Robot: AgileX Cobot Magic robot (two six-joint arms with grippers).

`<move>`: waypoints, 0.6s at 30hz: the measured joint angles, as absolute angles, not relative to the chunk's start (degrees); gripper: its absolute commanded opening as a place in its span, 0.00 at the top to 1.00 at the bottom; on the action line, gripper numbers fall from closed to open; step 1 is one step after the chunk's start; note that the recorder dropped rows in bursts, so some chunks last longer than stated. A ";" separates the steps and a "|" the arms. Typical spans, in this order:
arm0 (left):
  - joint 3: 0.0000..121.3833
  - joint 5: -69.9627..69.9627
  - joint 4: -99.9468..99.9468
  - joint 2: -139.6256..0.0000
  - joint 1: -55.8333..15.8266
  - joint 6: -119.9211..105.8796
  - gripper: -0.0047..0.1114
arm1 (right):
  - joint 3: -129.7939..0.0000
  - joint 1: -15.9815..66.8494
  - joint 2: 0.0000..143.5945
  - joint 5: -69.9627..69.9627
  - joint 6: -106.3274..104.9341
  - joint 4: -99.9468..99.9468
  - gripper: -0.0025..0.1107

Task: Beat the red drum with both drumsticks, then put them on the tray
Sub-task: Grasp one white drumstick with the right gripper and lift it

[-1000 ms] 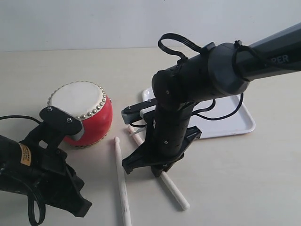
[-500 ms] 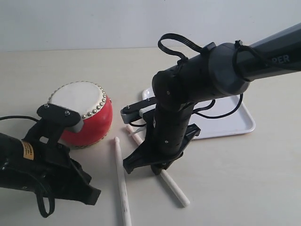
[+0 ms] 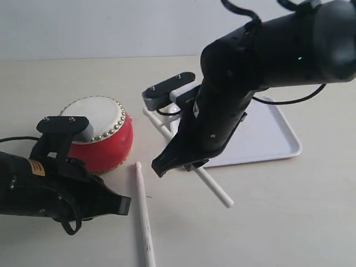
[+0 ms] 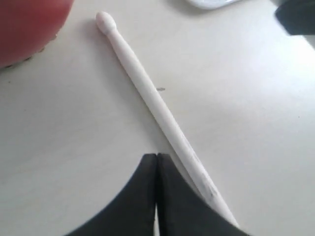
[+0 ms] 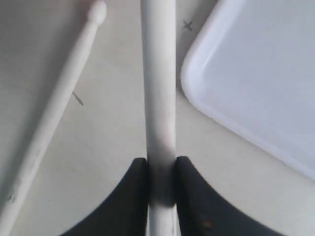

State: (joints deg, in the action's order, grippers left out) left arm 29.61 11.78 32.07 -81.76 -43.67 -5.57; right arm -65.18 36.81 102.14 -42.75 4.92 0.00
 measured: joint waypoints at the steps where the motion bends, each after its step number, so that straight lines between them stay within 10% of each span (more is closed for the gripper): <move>1: 29.61 11.74 33.20 -82.51 -43.67 -5.57 0.96 | -65.18 36.81 100.85 -42.89 4.92 0.00 0.98; 14: 29.61 7.46 64.13 -89.36 -43.67 -7.51 0.96 | -65.09 36.81 85.84 -49.81 3.17 -3.04 0.98; 18: 34.42 7.23 64.21 -92.42 -50.64 -8.73 0.57 | -65.09 36.81 77.48 -52.43 3.17 -9.66 0.98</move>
